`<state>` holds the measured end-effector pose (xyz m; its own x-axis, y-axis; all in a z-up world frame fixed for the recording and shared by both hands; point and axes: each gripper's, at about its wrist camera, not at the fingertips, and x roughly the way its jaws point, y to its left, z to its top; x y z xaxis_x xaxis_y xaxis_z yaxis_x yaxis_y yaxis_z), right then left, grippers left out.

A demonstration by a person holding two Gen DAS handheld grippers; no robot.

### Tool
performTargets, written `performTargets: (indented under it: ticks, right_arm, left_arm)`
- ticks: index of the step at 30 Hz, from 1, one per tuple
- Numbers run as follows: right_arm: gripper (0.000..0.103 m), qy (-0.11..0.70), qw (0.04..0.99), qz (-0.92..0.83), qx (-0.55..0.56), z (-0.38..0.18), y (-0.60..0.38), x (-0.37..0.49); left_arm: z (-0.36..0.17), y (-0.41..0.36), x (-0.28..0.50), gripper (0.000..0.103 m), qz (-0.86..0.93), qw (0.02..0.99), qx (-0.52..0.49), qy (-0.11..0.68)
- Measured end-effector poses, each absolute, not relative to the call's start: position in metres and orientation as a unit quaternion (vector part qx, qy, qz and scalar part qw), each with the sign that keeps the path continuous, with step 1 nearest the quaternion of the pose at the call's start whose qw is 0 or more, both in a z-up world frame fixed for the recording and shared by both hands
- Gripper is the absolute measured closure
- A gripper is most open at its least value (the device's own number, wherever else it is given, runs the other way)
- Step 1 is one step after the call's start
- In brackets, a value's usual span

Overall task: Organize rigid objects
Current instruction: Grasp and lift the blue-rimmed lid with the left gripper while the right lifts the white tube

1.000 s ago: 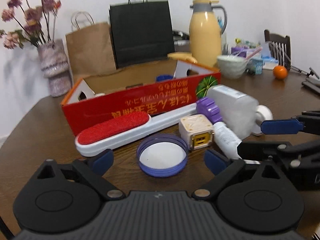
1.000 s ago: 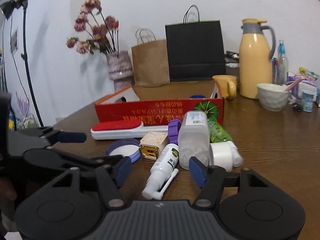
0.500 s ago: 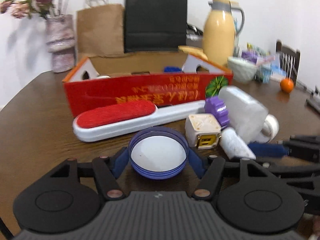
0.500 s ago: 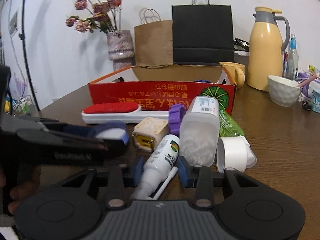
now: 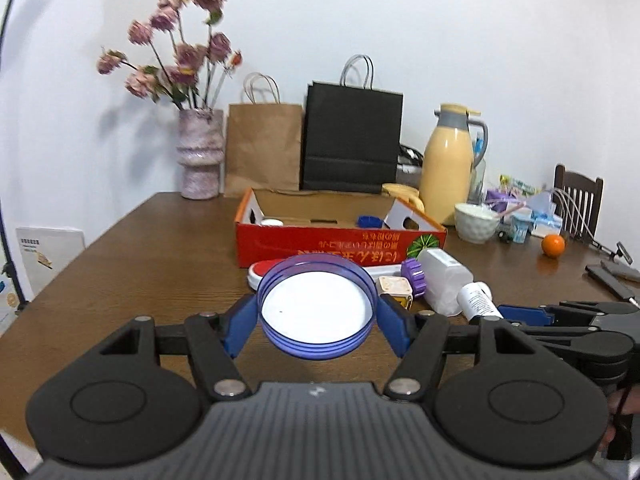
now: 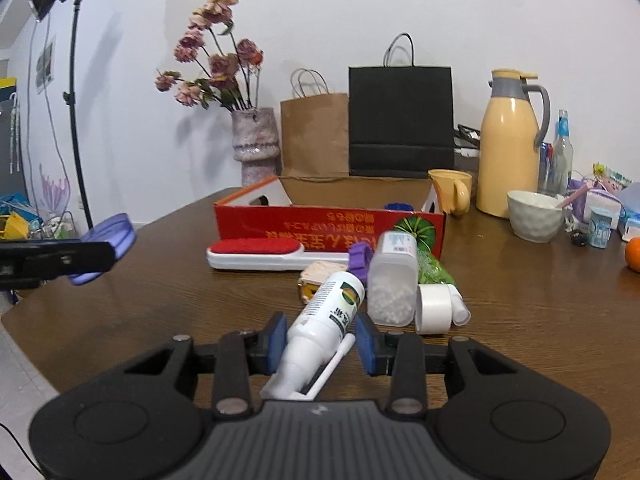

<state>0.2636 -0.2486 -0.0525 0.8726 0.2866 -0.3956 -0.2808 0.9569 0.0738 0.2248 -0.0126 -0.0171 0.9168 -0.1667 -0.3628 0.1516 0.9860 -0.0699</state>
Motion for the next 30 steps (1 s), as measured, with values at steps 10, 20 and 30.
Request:
performTargets:
  ticks: [10,20,30]
  right_arm:
    - [0.067,0.174,0.972,0.157,0.015,-0.036,-0.253,0.213]
    - [0.067,0.151,0.975,0.161,0.006,-0.027,-0.252,0.160]
    - [0.067,0.113,0.981,0.158,-0.015,-0.014,-0.241,0.091]
  left_arm:
    - [-0.006,-0.017,0.186,0.037,-0.083,0.983,-0.019,0.163]
    - [0.002,-0.033,0.129,0.037,-0.079,0.992,0.012,0.101]
    - [-0.001,-0.022,0.062,0.037,-0.060,0.995,-0.001,0.074]
